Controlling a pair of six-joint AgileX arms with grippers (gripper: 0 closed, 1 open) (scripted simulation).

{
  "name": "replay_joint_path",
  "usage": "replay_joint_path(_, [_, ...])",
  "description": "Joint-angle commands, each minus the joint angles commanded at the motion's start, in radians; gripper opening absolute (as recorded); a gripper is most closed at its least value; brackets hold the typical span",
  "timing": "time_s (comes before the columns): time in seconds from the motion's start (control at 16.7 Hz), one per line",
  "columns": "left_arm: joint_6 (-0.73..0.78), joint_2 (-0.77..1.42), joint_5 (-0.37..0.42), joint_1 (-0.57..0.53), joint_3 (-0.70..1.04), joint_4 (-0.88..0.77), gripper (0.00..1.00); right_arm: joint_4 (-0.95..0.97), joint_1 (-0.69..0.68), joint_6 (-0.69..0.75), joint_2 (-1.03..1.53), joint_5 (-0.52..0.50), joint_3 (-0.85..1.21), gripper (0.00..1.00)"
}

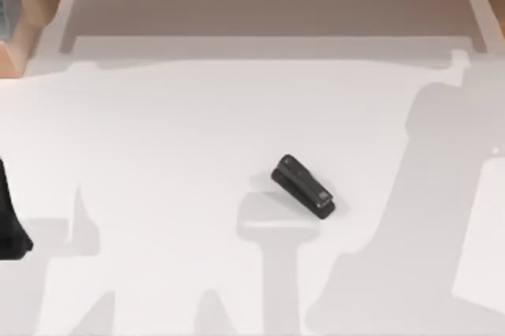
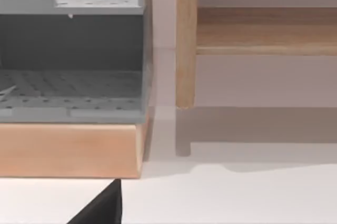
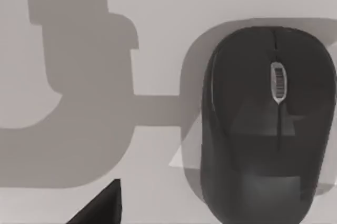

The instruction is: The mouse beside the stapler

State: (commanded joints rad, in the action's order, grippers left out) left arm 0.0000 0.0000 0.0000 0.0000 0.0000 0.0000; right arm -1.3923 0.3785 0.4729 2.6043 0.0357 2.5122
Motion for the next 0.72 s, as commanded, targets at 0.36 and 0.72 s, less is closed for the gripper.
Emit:
replay_joint_path(0.36, [0.0,0.0,0.0,0.0,0.0,0.0,1.0,-0.189,-0.031,-0.035,-0.187,-0.001,0.015,1.0])
replay_joint_path(0.72, [0.0,0.0,0.0,0.0,0.0,0.0,1.0,-0.231,-0.043,-0.039,-0.256,0.002,-0.017,1.0])
